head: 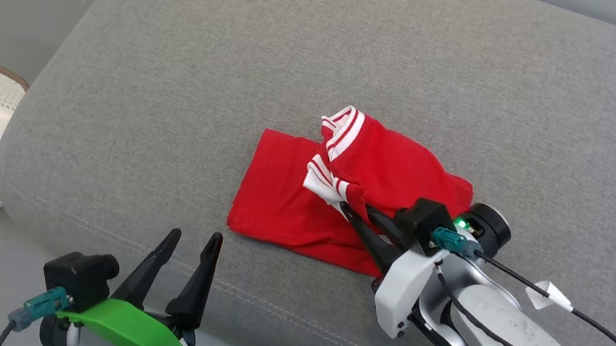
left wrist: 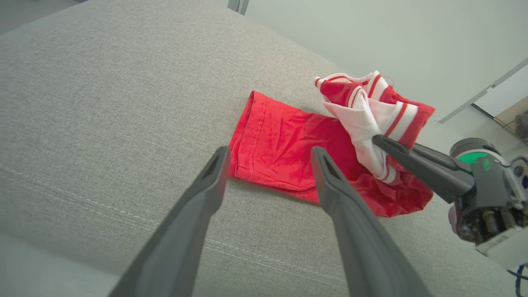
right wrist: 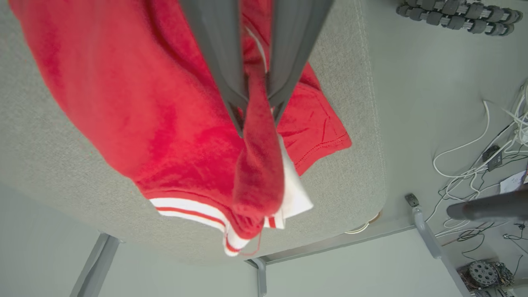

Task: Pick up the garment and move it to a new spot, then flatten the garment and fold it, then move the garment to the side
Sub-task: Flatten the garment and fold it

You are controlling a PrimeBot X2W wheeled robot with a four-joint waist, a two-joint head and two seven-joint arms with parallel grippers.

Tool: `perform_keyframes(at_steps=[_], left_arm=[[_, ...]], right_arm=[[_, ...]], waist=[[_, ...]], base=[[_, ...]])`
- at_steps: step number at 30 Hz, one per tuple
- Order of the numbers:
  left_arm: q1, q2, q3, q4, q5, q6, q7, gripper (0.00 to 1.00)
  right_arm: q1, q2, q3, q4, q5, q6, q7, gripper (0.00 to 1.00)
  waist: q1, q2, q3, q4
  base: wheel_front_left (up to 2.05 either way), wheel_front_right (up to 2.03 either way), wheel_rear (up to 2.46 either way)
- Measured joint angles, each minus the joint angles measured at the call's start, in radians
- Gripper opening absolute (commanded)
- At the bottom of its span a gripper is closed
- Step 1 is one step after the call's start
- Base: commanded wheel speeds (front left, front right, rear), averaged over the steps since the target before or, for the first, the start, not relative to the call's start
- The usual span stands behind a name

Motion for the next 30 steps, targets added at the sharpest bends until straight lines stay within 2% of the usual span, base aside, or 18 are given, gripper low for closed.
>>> perform_keyframes(at_steps=[12,15,25,26,27,30], left_arm=[[-0.023,-0.004,-0.014,0.039,-0.003,-0.005,-0.022,1.0],[-0.023,-0.004,-0.008,0.04,-0.009,-0.005,-0.026,1.0],[-0.023,-0.005,-0.02,0.048,-0.011,-0.005,-0.042,1.0],[-0.023,-0.005,-0.022,0.049,-0.012,-0.005,-0.043,1.0],[-0.023,-0.005,-0.023,0.051,-0.013,-0.005,-0.044,1.0],[-0.023,-0.005,-0.025,0.061,-0.017,-0.004,-0.044,1.0]], right_arm=[[-0.026,0.04,0.079,0.092,-0.044,0.012,0.023,0.0],[-0.04,0.059,0.102,0.115,-0.058,0.021,0.035,0.0],[-0.081,0.082,0.109,0.218,-0.077,0.02,0.054,0.0],[-0.083,0.085,0.113,0.231,-0.078,0.02,0.062,0.12],[-0.084,0.085,0.118,0.24,-0.082,0.02,0.066,1.0],[-0.085,0.096,0.132,0.269,-0.084,0.025,0.067,1.0]], waist=[[0.0,0.0,-0.01,0.093],[0.0,0.0,-0.021,0.1],[0.0,0.0,-0.029,0.102],[0.0,0.0,-0.029,0.101],[0.0,0.0,-0.03,0.101],[0.0,0.0,-0.033,0.097]], base=[[0.0,0.0,0.0],[0.0,0.0,0.0],[0.0,0.0,0.0],[0.0,0.0,0.0],[0.0,0.0,0.0],[0.0,0.0,0.0]])
